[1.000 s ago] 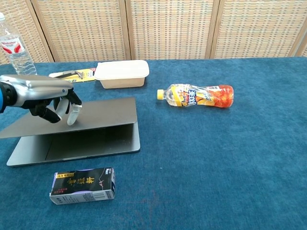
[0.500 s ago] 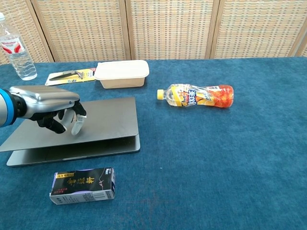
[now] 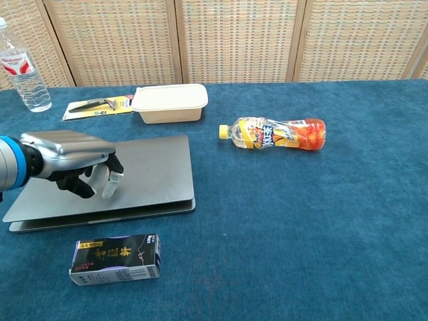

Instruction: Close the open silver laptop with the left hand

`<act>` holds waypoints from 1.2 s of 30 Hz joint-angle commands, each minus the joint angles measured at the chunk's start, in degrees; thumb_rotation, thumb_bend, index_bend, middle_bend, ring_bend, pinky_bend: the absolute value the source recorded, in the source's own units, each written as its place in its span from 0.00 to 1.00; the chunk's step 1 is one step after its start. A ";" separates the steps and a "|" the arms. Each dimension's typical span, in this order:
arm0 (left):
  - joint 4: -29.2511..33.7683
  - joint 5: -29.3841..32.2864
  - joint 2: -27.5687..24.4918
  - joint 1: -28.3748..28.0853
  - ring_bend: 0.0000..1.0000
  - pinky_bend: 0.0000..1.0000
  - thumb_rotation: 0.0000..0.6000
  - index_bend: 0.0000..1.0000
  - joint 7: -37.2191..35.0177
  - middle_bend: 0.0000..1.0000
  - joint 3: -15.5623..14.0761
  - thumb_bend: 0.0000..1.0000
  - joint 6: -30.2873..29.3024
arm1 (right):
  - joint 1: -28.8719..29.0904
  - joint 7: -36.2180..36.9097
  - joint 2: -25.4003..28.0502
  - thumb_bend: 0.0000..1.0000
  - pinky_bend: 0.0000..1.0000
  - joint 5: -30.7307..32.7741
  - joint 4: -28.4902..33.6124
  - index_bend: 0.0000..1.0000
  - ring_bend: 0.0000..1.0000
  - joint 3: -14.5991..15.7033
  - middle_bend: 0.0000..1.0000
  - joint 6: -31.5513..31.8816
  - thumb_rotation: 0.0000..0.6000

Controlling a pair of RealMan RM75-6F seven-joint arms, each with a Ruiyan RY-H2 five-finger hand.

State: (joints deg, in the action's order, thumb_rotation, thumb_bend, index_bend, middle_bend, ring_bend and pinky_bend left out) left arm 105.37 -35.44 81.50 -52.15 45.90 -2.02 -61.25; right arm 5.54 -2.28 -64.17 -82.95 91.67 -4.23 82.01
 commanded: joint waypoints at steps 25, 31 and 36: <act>1.46 -4.73 -2.93 1.81 0.33 0.32 1.00 0.56 -5.60 0.39 2.04 0.87 -1.22 | -0.20 0.48 0.03 0.00 0.00 -0.08 -0.26 0.01 0.00 -0.09 0.00 0.38 1.00; 5.53 -19.20 -7.15 8.51 0.30 0.32 1.00 0.54 -15.23 0.25 2.69 0.55 -10.46 | -0.09 0.41 -0.39 0.00 0.00 -0.67 -0.57 0.01 0.00 0.05 0.00 0.47 1.00; 4.82 -28.33 -9.03 14.62 0.17 0.25 1.00 0.44 -19.73 0.09 -0.58 0.38 -16.58 | 0.06 -0.02 -0.84 0.00 0.00 -0.99 -0.76 0.01 0.00 0.12 0.00 0.47 1.00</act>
State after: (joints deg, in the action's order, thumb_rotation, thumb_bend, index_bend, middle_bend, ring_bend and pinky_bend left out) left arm 109.88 -58.59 74.31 -41.75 29.88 -0.83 -73.38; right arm 5.59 -2.28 -64.99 -83.93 90.92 -4.13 82.48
